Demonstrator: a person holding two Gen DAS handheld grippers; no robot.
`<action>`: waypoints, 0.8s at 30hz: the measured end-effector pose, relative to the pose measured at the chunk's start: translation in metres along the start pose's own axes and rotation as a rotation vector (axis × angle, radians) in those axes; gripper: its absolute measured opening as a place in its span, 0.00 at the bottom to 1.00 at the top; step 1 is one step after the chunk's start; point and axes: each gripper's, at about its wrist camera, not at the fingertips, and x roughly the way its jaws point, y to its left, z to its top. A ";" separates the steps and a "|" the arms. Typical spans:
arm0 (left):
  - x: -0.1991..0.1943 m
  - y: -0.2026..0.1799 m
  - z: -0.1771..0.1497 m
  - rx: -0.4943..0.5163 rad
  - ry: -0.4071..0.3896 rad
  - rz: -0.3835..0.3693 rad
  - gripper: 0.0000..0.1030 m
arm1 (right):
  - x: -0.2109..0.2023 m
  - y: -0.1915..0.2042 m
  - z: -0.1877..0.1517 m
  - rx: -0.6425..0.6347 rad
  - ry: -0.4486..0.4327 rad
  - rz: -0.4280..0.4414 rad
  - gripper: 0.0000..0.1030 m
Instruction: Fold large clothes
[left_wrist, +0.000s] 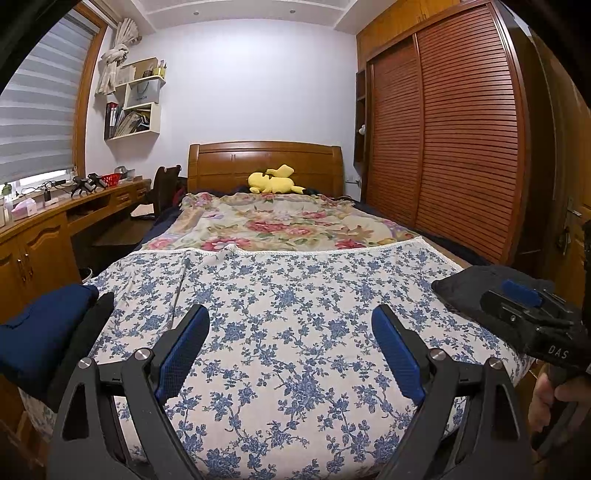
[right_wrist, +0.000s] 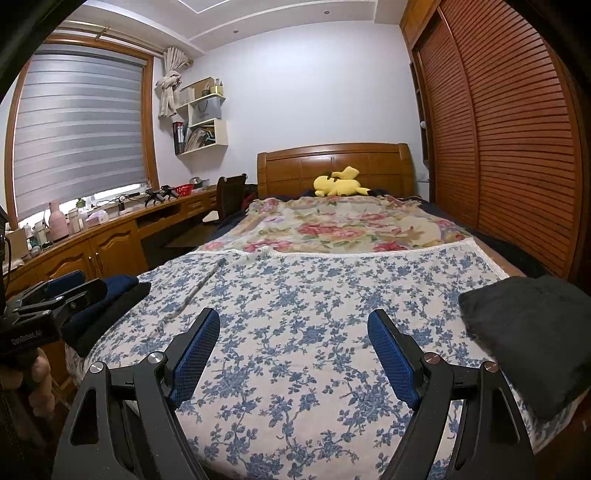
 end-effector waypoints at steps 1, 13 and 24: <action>0.000 0.000 0.000 0.000 0.000 0.000 0.87 | 0.000 0.000 0.000 0.000 0.000 0.001 0.81; -0.001 -0.001 0.001 0.000 -0.002 0.001 0.87 | 0.000 -0.001 0.001 -0.001 0.000 0.003 0.81; -0.001 -0.001 0.001 0.001 -0.003 0.000 0.87 | 0.000 -0.002 0.002 -0.001 -0.001 0.003 0.81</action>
